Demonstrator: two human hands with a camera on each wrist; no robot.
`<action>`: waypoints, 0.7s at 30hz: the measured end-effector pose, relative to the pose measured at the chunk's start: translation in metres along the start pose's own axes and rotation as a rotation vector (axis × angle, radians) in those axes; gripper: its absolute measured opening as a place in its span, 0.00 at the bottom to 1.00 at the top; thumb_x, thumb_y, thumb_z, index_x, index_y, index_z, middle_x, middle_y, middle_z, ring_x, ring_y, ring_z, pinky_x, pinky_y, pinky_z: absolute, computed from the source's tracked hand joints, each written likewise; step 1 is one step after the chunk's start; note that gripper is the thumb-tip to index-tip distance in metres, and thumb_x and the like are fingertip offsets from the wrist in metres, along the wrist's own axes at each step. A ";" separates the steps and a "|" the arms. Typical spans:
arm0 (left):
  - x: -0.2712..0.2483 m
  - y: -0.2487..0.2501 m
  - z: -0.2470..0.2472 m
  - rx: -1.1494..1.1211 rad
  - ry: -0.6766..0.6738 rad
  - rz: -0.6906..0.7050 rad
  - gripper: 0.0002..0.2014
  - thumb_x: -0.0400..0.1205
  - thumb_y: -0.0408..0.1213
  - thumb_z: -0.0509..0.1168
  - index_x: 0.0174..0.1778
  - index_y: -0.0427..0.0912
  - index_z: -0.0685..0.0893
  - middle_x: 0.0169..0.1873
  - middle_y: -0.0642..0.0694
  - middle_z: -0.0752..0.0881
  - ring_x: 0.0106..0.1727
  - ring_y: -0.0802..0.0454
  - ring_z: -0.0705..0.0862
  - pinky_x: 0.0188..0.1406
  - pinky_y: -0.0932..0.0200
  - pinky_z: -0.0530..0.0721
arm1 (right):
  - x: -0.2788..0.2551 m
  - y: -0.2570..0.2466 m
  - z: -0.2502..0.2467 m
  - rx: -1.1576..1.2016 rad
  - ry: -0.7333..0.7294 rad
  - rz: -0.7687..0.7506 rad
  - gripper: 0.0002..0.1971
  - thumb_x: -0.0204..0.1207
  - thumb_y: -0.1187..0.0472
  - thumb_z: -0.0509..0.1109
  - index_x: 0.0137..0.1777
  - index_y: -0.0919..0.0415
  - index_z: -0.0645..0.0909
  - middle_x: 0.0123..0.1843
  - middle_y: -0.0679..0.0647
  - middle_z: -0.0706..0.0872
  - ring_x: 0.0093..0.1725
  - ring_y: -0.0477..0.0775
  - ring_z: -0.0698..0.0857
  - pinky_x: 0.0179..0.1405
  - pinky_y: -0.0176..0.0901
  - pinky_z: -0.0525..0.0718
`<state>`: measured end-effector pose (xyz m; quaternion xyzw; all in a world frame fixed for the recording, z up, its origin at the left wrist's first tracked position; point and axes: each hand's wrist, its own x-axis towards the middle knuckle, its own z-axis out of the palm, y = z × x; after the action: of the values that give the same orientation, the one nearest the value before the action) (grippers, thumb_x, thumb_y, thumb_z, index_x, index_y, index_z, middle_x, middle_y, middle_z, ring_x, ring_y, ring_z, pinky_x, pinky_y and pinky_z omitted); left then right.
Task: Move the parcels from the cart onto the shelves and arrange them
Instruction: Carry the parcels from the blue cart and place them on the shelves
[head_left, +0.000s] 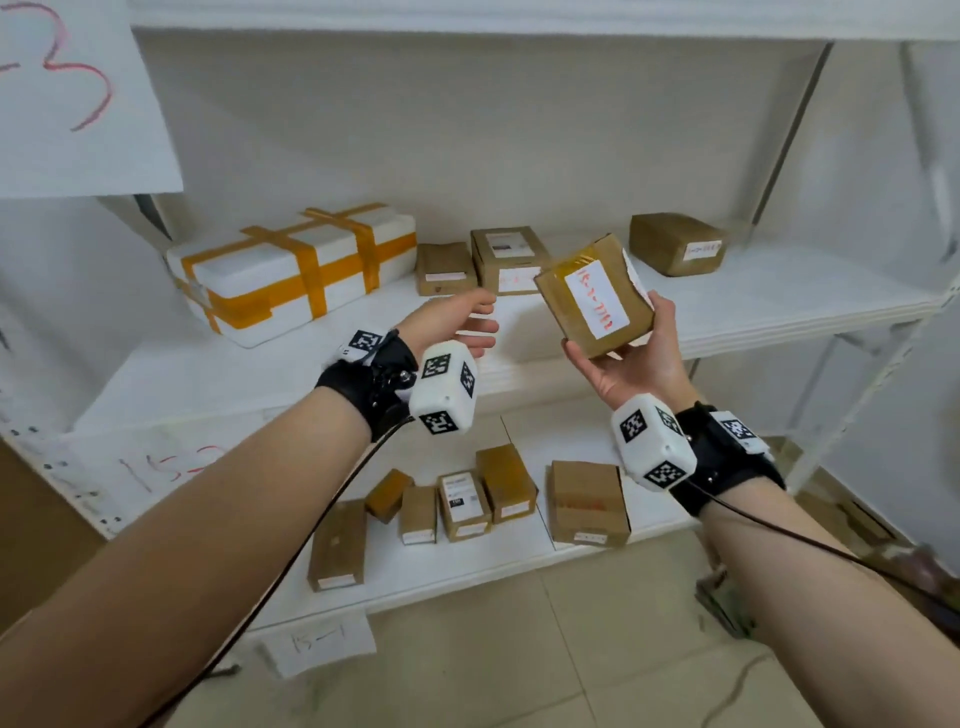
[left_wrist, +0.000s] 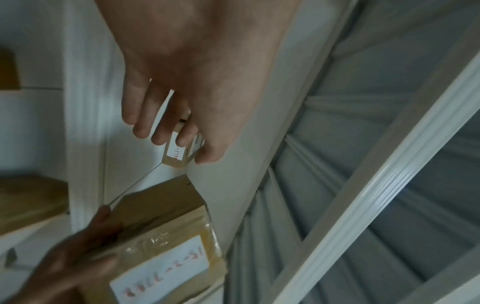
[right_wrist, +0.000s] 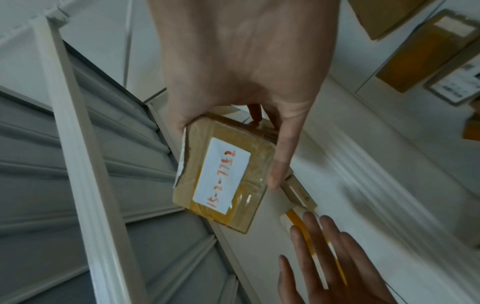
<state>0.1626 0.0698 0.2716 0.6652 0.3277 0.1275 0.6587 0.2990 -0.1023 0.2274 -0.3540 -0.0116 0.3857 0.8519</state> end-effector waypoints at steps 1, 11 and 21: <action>0.014 0.006 0.009 0.073 -0.003 0.011 0.16 0.82 0.48 0.67 0.60 0.43 0.83 0.59 0.42 0.88 0.52 0.48 0.89 0.60 0.52 0.86 | 0.010 -0.011 -0.005 -0.016 0.015 -0.006 0.30 0.73 0.38 0.73 0.66 0.60 0.82 0.60 0.60 0.88 0.63 0.62 0.88 0.57 0.59 0.90; 0.122 0.043 0.082 1.042 -0.124 -0.042 0.39 0.74 0.62 0.71 0.79 0.55 0.68 0.79 0.50 0.68 0.76 0.46 0.71 0.74 0.46 0.74 | 0.113 -0.095 -0.036 -0.365 0.086 0.021 0.23 0.74 0.36 0.72 0.62 0.50 0.84 0.53 0.53 0.87 0.62 0.54 0.85 0.58 0.54 0.89; 0.310 -0.011 0.071 1.449 -0.200 -0.324 0.44 0.62 0.70 0.73 0.74 0.75 0.62 0.63 0.55 0.82 0.51 0.53 0.79 0.41 0.64 0.76 | 0.224 -0.124 -0.027 -0.609 0.081 0.025 0.16 0.76 0.38 0.71 0.54 0.48 0.84 0.46 0.50 0.91 0.53 0.53 0.89 0.49 0.46 0.86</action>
<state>0.4354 0.1997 0.1732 0.8842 0.3621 -0.2800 0.0928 0.5446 -0.0256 0.2263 -0.6084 -0.0885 0.3604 0.7015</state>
